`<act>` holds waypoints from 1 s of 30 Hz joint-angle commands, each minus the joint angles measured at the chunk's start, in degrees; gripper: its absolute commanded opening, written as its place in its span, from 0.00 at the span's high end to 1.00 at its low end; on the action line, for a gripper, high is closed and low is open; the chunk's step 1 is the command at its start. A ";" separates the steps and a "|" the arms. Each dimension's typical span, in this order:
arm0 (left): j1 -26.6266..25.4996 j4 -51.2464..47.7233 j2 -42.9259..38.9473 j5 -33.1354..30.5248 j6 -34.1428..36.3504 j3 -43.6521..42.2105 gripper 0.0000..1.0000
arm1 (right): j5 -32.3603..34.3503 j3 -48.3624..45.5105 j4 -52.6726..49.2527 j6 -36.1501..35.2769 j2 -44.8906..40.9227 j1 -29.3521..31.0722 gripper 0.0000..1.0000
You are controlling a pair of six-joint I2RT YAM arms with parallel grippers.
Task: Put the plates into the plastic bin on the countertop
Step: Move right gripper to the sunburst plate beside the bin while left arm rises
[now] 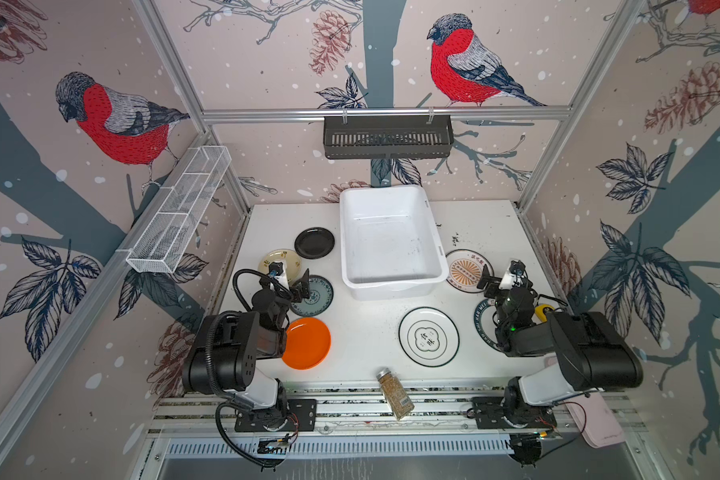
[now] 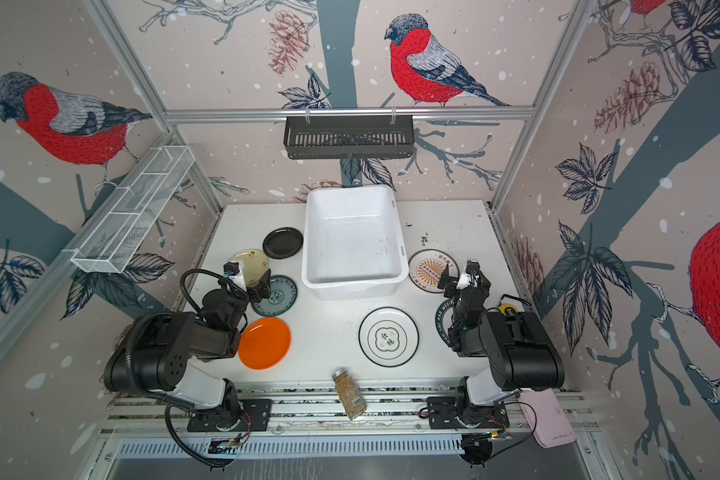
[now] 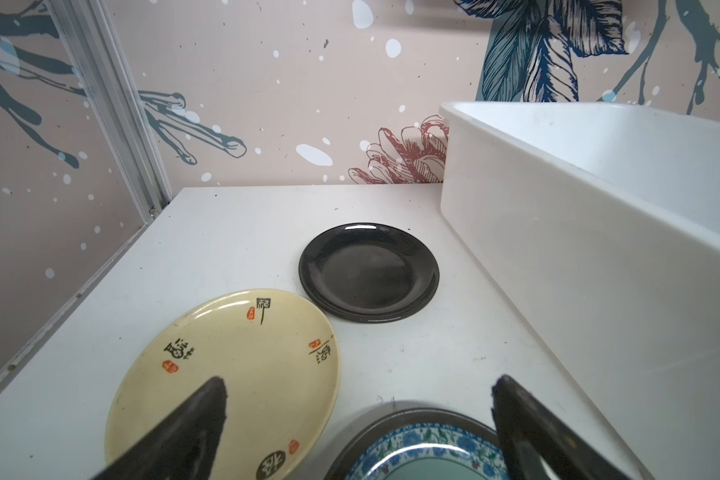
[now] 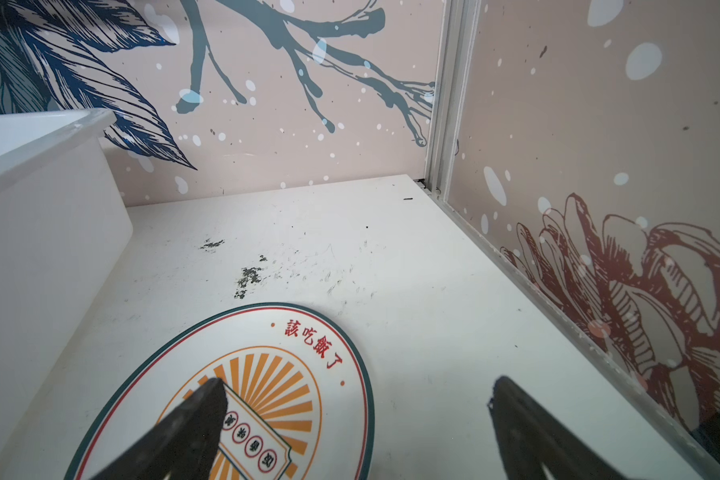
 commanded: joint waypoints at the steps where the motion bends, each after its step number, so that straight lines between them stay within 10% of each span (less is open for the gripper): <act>1: 0.09 -1.56 -2.66 1.06 0.79 0.63 0.01 | 1.19 1.59 -3.77 0.84 -4.17 -0.27 0.00; 13: 0.12 -19.07 -11.17 2.18 1.76 7.07 0.01 | 7.93 17.46 -42.90 16.71 -17.55 -0.26 0.00; 17: 0.09 -24.58 -13.99 2.35 2.76 9.93 0.01 | -0.33 23.44 -57.53 18.52 -20.72 -0.71 0.00; 30: 0.08 -63.26 -13.26 7.23 8.45 31.69 0.01 | -10.09 27.60 -69.31 23.15 -22.70 -3.38 0.00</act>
